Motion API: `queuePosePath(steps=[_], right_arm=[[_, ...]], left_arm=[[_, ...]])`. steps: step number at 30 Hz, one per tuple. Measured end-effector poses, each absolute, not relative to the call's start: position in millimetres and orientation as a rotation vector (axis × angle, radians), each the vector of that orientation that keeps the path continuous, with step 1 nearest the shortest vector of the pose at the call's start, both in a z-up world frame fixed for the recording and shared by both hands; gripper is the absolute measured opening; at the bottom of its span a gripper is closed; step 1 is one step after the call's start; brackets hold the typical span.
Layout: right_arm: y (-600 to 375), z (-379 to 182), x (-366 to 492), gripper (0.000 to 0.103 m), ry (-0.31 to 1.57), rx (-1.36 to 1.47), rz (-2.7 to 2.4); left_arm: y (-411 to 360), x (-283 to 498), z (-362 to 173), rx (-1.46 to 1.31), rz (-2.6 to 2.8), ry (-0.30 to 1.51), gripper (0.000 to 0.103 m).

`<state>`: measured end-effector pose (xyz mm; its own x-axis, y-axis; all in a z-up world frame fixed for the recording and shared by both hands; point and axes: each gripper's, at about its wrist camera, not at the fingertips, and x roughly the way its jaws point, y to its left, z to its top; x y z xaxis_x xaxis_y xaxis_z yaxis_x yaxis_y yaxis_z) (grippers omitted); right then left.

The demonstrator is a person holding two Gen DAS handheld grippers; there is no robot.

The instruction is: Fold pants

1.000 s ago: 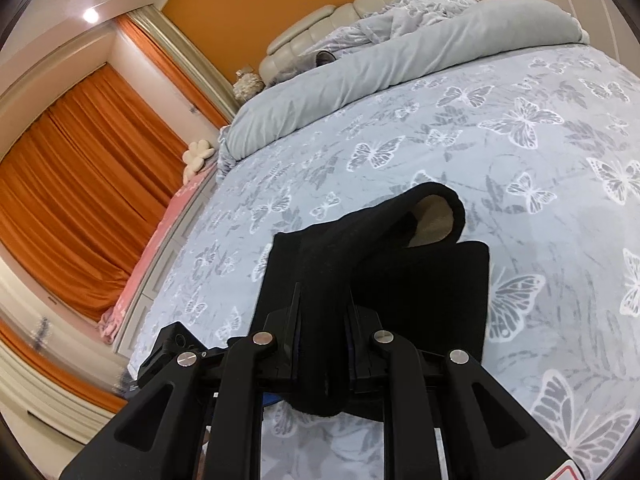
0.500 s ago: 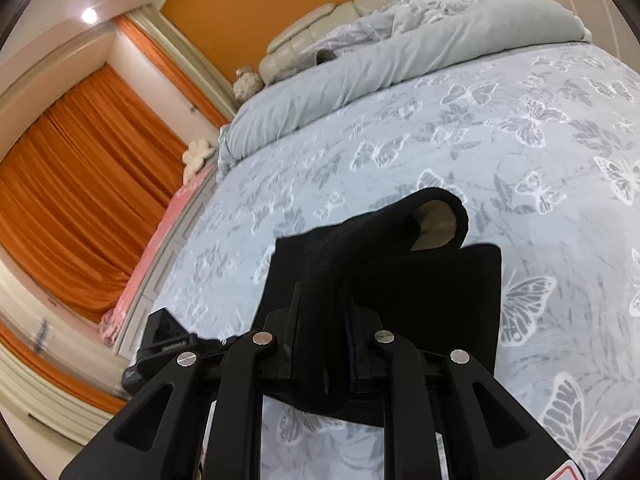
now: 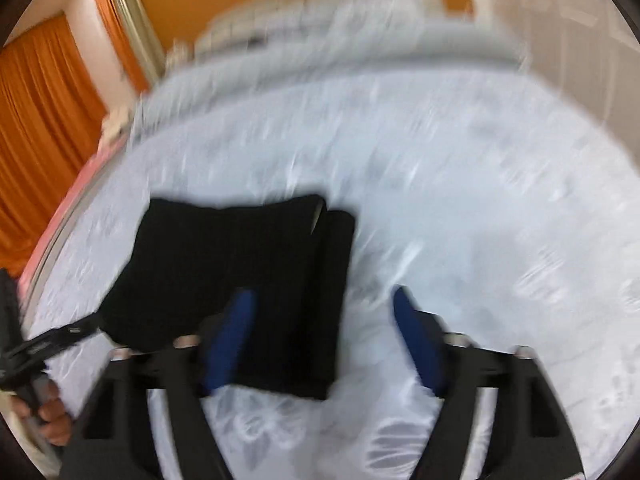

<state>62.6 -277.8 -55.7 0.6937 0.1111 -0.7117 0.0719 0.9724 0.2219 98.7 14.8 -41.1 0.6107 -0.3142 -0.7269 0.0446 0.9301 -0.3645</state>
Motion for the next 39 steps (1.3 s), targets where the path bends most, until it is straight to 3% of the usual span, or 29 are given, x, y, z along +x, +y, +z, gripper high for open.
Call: queuePosePath(steps=[4, 8, 11, 13, 14, 15, 16, 17, 21, 25, 26, 27, 30, 32, 34, 36, 39], right_arm=[[-281.3, -74.7, 79.3, 0.076, 0.894, 0.322, 0.068], [-263.3, -122.0, 112.6, 0.076, 1.061, 0.402, 0.136], [-249.3, -138.5, 115.2, 0.076, 1.063, 0.424, 0.159], [-244.2, -136.8, 110.7, 0.057, 1.044, 0.418, 0.158], [-242.9, -132.3, 109.3, 0.038, 1.028, 0.430, 0.179], [-242.9, -127.3, 109.6, 0.033, 1.021, 0.443, 0.187], [-242.8, -116.8, 106.6, 0.032, 1.006, 0.463, 0.206], [-243.3, -108.7, 103.9, 0.030, 0.989, 0.486, 0.229], [-239.4, -62.2, 65.6, 0.030, 0.937, 0.514, 0.367], [-256.1, -112.1, 32.4, 0.037, 1.131, 0.457, 0.292], [-255.2, -131.3, 32.6, 0.048, 1.205, 0.420, 0.247], [-256.2, -144.8, 29.7, 0.054, 1.223, 0.419, 0.237], [-269.6, -114.2, 13.1, 0.060, 1.107, 0.423, 0.184], [-275.7, -78.4, -4.7, 0.061, 0.919, 0.373, 0.067], [-271.5, -60.3, -1.9, 0.065, 0.842, 0.374, 0.104], [-257.6, -55.1, 21.5, 0.072, 0.814, 0.371, 0.142], [-231.2, -75.0, 63.1, 0.073, 0.876, 0.273, 0.097]], left_arm=[[38.6, 118.9, -10.0, -0.252, -0.099, 0.761, 0.097], [74.1, 166.1, -51.7, -0.312, -0.072, 0.948, 0.098], [71.3, 178.3, -98.8, -0.383, -0.135, 1.099, 0.095], [62.4, 174.7, -116.5, -0.408, -0.161, 1.102, 0.095], [60.9, 172.6, -116.5, -0.381, -0.180, 1.074, 0.089], [58.9, 173.7, -113.9, -0.387, -0.256, 1.076, 0.051], [60.3, 173.4, -110.7, -0.410, -0.305, 1.096, 0.040], [65.0, 172.2, -103.1, -0.431, -0.297, 1.103, 0.021], [89.3, 129.4, -44.5, -0.441, -0.409, 1.050, 0.015], [89.9, 97.6, -62.0, -0.375, -0.449, 1.151, 0.021], [82.5, 95.6, -81.4, -0.333, -0.428, 1.217, 0.022], [74.5, 90.7, -102.6, -0.265, -0.378, 1.279, 0.030], [75.0, 75.5, -84.4, -0.208, -0.348, 1.184, 0.029], [80.6, 66.5, -51.2, -0.170, -0.320, 1.036, 0.040], [80.4, 61.8, -23.5, -0.147, -0.240, 0.913, 0.078], [65.2, 68.6, -11.9, -0.102, -0.222, 0.860, 0.080], [33.3, 90.4, -20.2, 0.018, -0.198, 0.844, 0.081]])
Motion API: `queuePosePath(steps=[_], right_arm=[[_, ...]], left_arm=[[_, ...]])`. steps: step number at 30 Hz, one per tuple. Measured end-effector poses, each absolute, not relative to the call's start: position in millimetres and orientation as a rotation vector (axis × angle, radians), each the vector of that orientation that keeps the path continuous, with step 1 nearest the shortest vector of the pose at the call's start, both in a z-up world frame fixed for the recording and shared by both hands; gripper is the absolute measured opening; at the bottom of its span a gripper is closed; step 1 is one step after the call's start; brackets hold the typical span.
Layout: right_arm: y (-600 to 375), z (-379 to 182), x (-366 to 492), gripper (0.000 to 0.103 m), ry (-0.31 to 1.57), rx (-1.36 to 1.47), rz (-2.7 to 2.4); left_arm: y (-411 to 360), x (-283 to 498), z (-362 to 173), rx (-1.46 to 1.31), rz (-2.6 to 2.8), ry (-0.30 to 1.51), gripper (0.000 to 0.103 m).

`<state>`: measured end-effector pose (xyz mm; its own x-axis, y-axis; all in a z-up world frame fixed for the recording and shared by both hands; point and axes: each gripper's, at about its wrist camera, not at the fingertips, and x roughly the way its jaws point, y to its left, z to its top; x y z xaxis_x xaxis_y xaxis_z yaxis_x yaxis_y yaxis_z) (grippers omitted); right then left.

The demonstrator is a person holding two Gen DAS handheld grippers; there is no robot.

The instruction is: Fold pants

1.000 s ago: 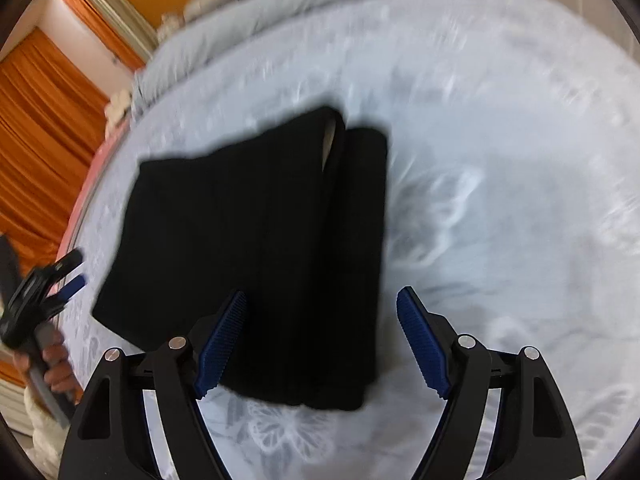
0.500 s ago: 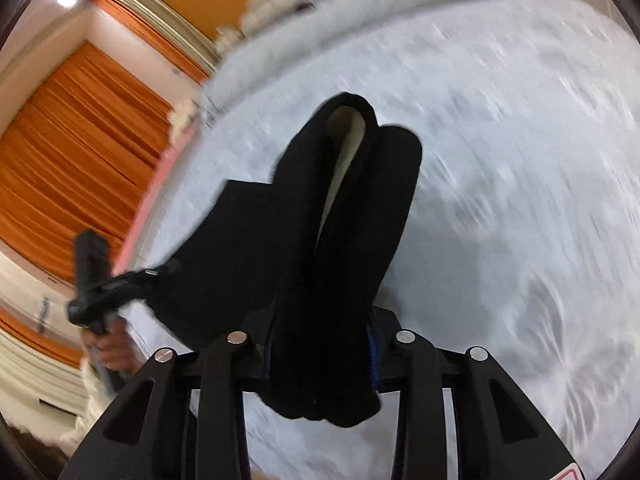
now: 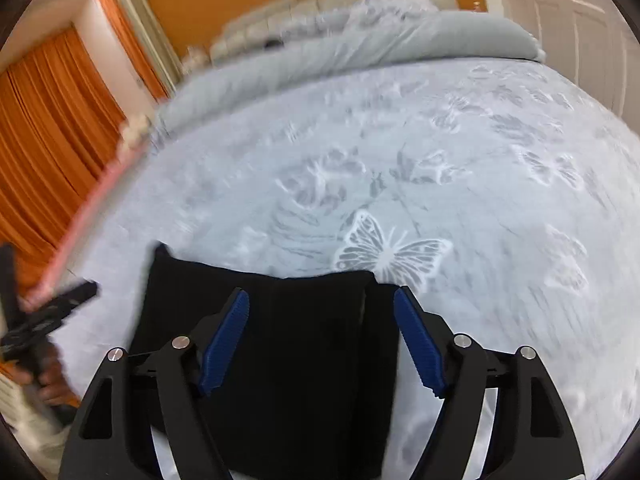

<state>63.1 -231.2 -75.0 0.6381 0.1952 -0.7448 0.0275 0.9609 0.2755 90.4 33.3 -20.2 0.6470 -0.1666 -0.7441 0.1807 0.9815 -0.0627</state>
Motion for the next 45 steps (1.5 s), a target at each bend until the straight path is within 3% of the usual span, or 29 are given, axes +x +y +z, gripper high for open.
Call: queuePosePath(steps=[1, 3, 5, 8, 11, 12, 14, 16, 18, 20, 22, 23, 26, 29, 37, 43, 45], right_arm=[[-221.0, -90.3, 79.4, 0.072, 0.923, 0.230, 0.076], [-226.3, -112.5, 97.6, 0.033, 1.002, 0.192, 0.074], [-219.5, -97.1, 95.3, 0.015, 0.971, 0.221, 0.103], [-229.4, -67.8, 77.2, 0.014, 0.855, 0.254, 0.138], [-255.1, -130.9, 97.5, 0.014, 1.044, 0.281, 0.069], [-259.6, -129.2, 93.8, 0.015, 1.006, 0.319, 0.077], [-262.0, -103.1, 81.7, 0.019, 0.980, 0.343, 0.053], [-247.4, -58.3, 47.4, 0.021, 0.797, 0.252, 0.043], [-232.4, -44.3, 33.4, 0.021, 0.756, 0.214, 0.110], [-216.8, -58.6, 28.3, 0.020, 0.830, 0.193, 0.154], [-204.1, -96.1, 36.1, 0.019, 1.021, 0.105, 0.107], [-203.4, -106.6, 36.0, 0.014, 1.051, 0.070, 0.091], [-211.0, -99.3, 28.1, 0.012, 1.020, 0.115, 0.083], [-205.2, -82.9, 13.5, 0.020, 0.959, 0.130, 0.112], [-118.2, -93.1, 2.7, 0.020, 0.980, 0.003, 0.352], [-41.4, -73.7, 5.0, 0.020, 0.884, -0.012, 0.529], [-21.2, -97.7, 19.2, 0.021, 0.985, 0.038, 0.570]], left_arm=[[22.7, 98.5, -29.4, 0.050, -0.195, 0.865, 0.081], [6.2, 119.5, -56.1, 0.084, -0.175, 0.945, 0.080], [4.1, 132.7, -73.3, 0.060, -0.143, 1.000, 0.080], [15.0, 141.0, -83.5, 0.002, -0.134, 1.011, 0.083], [19.6, 145.3, -92.5, -0.056, -0.176, 1.037, 0.086], [20.9, 144.2, -93.1, -0.073, -0.182, 1.037, 0.086], [22.5, 139.9, -89.4, -0.080, -0.161, 1.029, 0.085], [23.6, 133.2, -81.3, -0.084, -0.165, 1.018, 0.085], [21.9, 125.7, -74.0, -0.081, -0.173, 0.998, 0.085], [17.6, 119.7, -69.1, -0.049, -0.170, 0.972, 0.085], [14.0, 113.7, -66.7, -0.026, -0.180, 0.964, 0.085], [13.7, 111.5, -66.4, -0.027, -0.186, 0.967, 0.085], [15.0, 106.4, -65.9, -0.026, -0.195, 0.976, 0.085], [15.6, 102.8, -63.9, -0.005, -0.189, 0.967, 0.085], [26.7, 93.3, -63.8, 0.026, -0.126, 0.969, 0.085], [76.1, 87.5, -53.1, 0.004, -0.026, 0.960, 0.085], [96.8, 84.4, -48.4, 0.011, 0.034, 0.931, 0.085]])
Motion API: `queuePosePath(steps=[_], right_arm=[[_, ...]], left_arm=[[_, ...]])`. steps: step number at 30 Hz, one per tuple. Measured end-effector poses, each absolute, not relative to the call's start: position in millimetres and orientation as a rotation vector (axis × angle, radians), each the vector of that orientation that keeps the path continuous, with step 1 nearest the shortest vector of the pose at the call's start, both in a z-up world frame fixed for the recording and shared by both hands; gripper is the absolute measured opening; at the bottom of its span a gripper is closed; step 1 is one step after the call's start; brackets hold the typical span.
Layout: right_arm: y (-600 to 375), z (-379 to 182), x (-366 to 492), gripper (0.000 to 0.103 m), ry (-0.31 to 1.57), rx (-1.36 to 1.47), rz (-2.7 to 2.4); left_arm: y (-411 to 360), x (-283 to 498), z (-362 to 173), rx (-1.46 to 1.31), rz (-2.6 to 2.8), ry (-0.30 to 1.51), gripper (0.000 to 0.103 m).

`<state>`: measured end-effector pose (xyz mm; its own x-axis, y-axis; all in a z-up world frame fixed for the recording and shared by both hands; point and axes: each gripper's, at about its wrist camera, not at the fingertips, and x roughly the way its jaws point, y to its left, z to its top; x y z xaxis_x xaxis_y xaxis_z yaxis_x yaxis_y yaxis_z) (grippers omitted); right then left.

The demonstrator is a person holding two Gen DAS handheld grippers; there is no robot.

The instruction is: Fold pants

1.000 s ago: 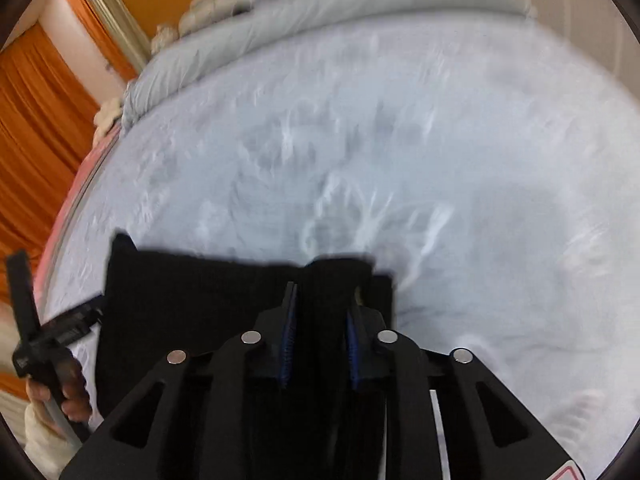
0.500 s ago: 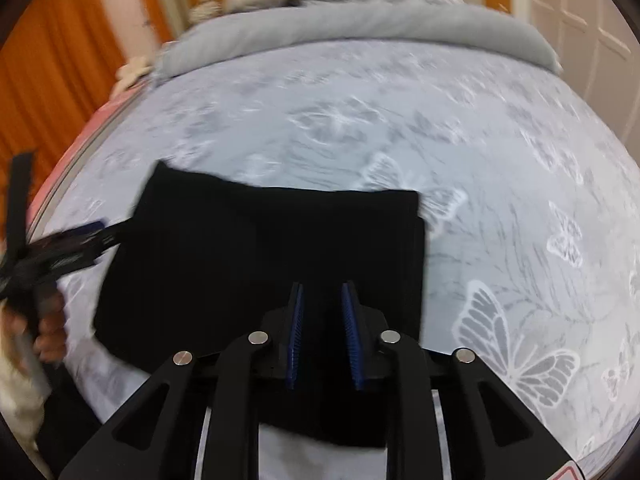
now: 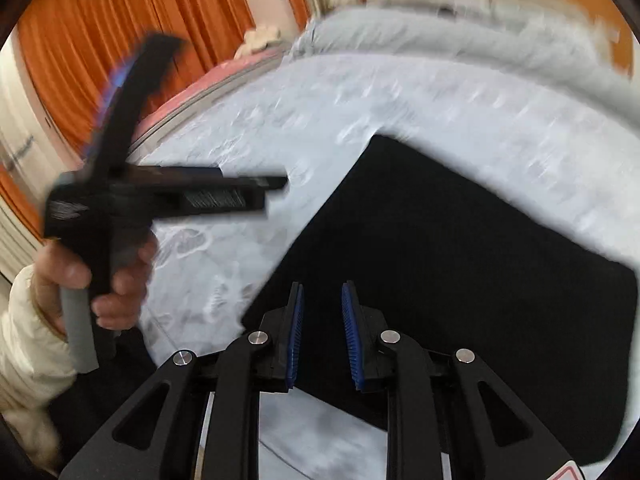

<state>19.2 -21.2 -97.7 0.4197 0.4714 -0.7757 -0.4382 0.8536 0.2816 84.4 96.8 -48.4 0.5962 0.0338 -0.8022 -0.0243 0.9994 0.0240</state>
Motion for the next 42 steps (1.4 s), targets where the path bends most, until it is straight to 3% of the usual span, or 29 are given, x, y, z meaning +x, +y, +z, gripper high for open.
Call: queuePosePath(steps=[2, 5, 7, 9, 13, 14, 17, 19, 20, 21, 23, 31, 35, 42], right_arm=[[4.0, -135.0, 22.9, 0.021, 1.093, -0.028, 0.552], [20.3, -118.3, 12.0, 0.017, 1.026, -0.184, 0.563], [-2.1, -92.7, 16.7, 0.011, 0.967, -0.113, 0.588], [-52.0, -69.3, 31.6, 0.017, 0.887, -0.034, 0.426], [-160.5, -87.7, 79.6, 0.017, 0.933, 0.080, 0.107], [-186.8, -104.1, 92.2, 0.000, 0.989, 0.104, 0.033], [-243.0, -105.4, 83.6, 0.000, 0.971, 0.451, 0.039], [-245.5, -86.7, 66.5, 0.025, 0.927, 0.400, -0.015], [-244.4, -76.6, 52.9, 0.065, 0.903, 0.333, -0.044], [-242.9, -71.8, 42.6, 0.087, 0.888, 0.293, -0.059], [-249.9, -68.9, 22.8, 0.087, 0.889, 0.268, -0.042], [-260.0, -135.0, 6.6, 0.087, 1.118, 0.439, 0.137], [-259.4, -139.2, 0.0, 0.087, 1.098, 0.493, 0.166], [-258.6, -147.1, 9.1, 0.088, 1.083, 0.544, 0.189]], left_arm=[[108.4, 81.3, -46.0, 0.019, 0.061, 0.910, 0.085], [118.6, 75.3, -45.5, 0.042, 0.064, 0.903, 0.085], [123.3, 70.7, -43.5, 0.026, 0.035, 0.906, 0.085], [122.5, 68.8, -41.4, 0.010, 0.011, 0.907, 0.085], [99.7, 68.1, -40.0, 0.055, -0.023, 0.893, 0.086], [92.8, 68.5, -41.1, 0.066, -0.028, 0.892, 0.086], [69.0, 71.4, -46.1, 0.086, -0.055, 0.904, 0.086], [58.8, 72.6, -50.1, 0.091, -0.063, 0.916, 0.086], [52.6, 73.7, -52.8, 0.094, -0.077, 0.927, 0.086], [47.9, 73.8, -55.2, 0.096, -0.089, 0.935, 0.087], [41.8, 74.6, -60.1, 0.100, -0.103, 0.952, 0.092], [37.6, 84.2, -99.1, -0.052, -0.224, 1.131, 0.095], [64.1, 90.7, -124.1, -0.380, -0.307, 1.268, 0.098], [59.3, 93.1, -129.6, -0.389, -0.310, 1.256, 0.098]])
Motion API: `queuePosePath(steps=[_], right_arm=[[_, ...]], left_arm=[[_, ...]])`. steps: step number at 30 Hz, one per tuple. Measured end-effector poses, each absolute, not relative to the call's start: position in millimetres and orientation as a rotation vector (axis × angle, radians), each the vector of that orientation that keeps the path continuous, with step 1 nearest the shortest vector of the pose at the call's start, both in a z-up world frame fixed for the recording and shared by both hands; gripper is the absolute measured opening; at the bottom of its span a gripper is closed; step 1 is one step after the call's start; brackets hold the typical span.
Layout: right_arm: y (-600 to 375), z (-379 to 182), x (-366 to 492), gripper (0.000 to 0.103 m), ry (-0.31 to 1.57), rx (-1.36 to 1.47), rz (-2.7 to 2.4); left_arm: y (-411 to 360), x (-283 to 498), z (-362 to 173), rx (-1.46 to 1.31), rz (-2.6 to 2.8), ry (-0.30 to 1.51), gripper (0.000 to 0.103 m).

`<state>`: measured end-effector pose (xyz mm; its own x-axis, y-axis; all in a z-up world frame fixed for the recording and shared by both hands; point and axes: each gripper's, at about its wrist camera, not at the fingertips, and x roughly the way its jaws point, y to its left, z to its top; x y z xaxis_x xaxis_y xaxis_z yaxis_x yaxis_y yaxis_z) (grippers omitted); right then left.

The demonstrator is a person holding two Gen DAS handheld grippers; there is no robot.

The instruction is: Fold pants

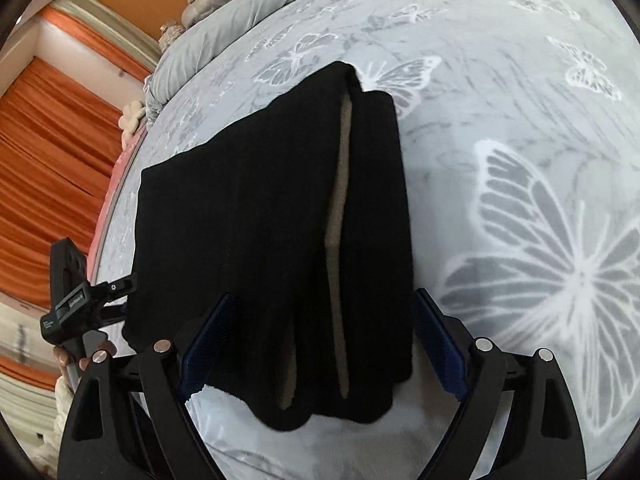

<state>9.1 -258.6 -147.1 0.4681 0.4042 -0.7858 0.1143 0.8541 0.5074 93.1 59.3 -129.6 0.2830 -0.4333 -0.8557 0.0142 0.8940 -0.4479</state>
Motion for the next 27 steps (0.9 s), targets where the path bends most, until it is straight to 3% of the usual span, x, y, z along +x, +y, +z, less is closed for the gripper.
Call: queuePosePath(steps=[16, 27], right_arm=[[-246.6, -149.9, 16.3, 0.088, 1.070, 0.559, 0.157], [-245.9, -150.9, 17.9, 0.095, 1.063, 0.539, 0.152]], left_arm=[[41.6, 84.3, -123.7, -0.341, -0.228, 1.225, 0.098], [44.0, 94.2, -120.6, -0.352, -0.211, 1.234, 0.098]])
